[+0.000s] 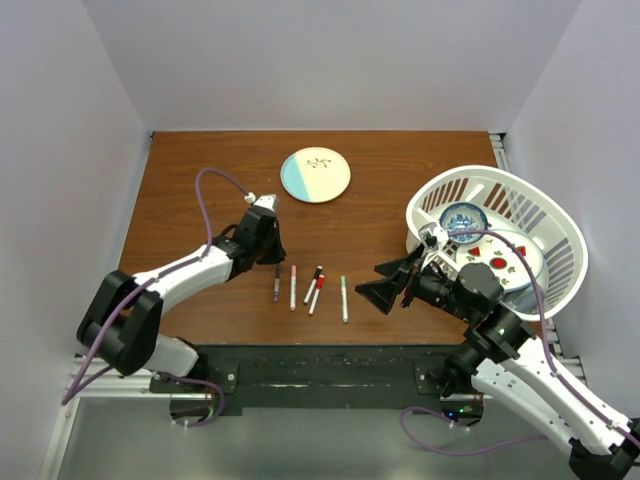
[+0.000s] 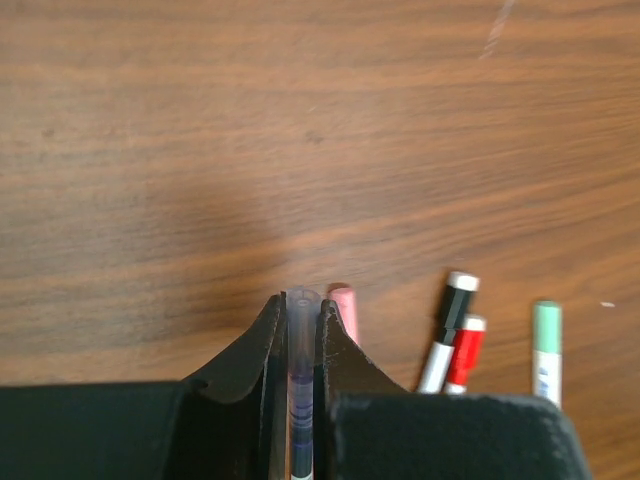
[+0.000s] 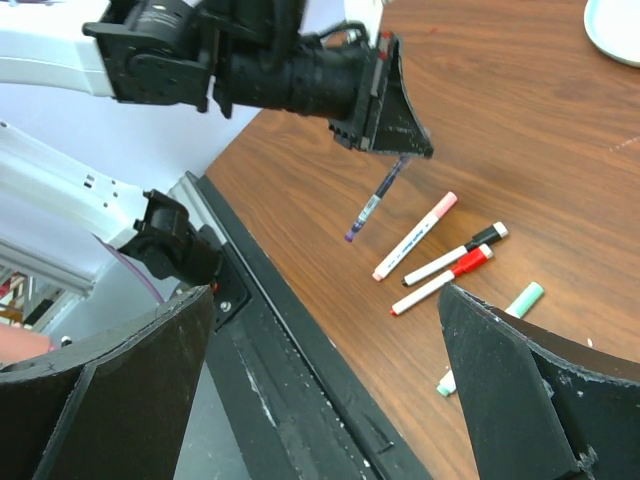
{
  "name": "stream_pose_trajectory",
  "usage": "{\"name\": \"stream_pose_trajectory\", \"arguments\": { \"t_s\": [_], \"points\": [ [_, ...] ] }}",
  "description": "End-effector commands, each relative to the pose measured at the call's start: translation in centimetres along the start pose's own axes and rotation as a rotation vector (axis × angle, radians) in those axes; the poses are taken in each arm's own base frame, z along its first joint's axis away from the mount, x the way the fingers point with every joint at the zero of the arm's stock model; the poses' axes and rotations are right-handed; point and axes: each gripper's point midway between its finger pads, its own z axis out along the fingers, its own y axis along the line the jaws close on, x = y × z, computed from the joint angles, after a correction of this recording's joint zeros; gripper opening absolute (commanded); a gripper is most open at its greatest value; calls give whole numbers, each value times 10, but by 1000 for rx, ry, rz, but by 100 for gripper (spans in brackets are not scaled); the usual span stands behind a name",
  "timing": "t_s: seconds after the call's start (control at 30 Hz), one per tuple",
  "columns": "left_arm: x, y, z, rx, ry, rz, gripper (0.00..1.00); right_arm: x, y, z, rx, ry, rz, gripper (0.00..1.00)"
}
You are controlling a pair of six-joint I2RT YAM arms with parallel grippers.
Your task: Insert the pens into the pen caps
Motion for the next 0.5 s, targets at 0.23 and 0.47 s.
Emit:
{"name": "stream_pose_trajectory", "arguments": {
  "t_s": [0.23, 0.47],
  "points": [
    [14, 23, 22, -114, 46, 1, 31, -25, -5, -12, 116, -40, 19, 99],
    [-31, -14, -25, 60, -80, 44, 76, -28, -11, -20, 164, -49, 3, 99]
  ]
}}
